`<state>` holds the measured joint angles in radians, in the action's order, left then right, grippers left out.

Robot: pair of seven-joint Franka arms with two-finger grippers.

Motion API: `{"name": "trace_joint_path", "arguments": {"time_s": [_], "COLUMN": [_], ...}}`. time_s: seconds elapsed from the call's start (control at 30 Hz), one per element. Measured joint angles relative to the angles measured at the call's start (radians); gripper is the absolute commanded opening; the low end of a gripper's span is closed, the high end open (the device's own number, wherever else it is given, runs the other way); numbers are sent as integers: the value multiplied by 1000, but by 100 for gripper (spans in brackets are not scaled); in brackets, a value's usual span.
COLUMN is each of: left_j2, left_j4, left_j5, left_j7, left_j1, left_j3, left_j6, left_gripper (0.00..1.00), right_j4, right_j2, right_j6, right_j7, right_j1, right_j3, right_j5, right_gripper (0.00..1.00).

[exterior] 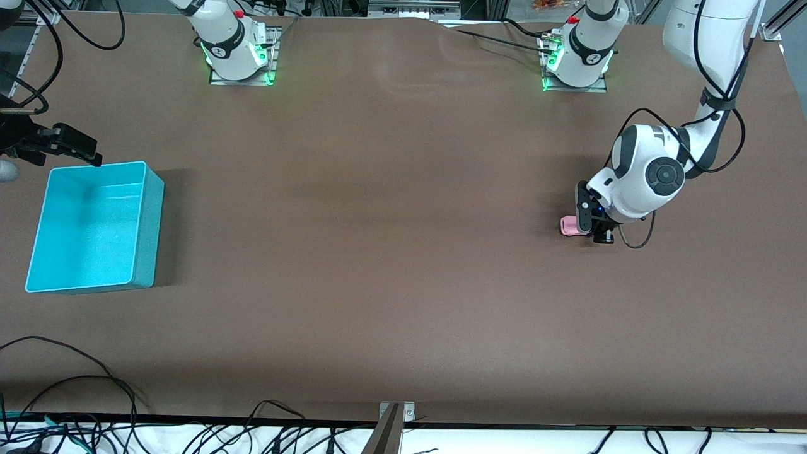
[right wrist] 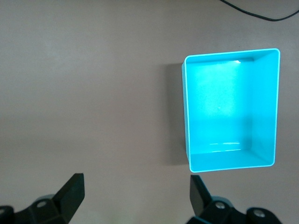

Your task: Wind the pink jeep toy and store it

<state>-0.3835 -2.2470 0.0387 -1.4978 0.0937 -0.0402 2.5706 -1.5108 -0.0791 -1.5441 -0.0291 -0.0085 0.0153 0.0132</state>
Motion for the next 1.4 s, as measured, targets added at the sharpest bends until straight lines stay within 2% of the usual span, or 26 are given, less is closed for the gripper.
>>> {"name": "trace_joint_path", "arguments": {"time_s": [0.37,0.87,1.4], "left_j2": [-1,-3,-12], "left_j4": [-1,-1,-2], "left_j5": [-2,-2,-2], "left_j7": [0,-8,-148], "left_j1": [-1,-13,-64], "left_j3": [-9,-71,-143], "left_j6": [2,2,28], "left_gripper": [0,0,0], "right_j4": [0,0,0], "right_j2": [0,0,-1], "right_j6": [0,0,-1], "right_j7": [0,-1,-1], "right_j1": [0,0,0], "right_j3": [0,0,2], "right_j5": [0,0,0], "right_gripper": [100,100,100]}}
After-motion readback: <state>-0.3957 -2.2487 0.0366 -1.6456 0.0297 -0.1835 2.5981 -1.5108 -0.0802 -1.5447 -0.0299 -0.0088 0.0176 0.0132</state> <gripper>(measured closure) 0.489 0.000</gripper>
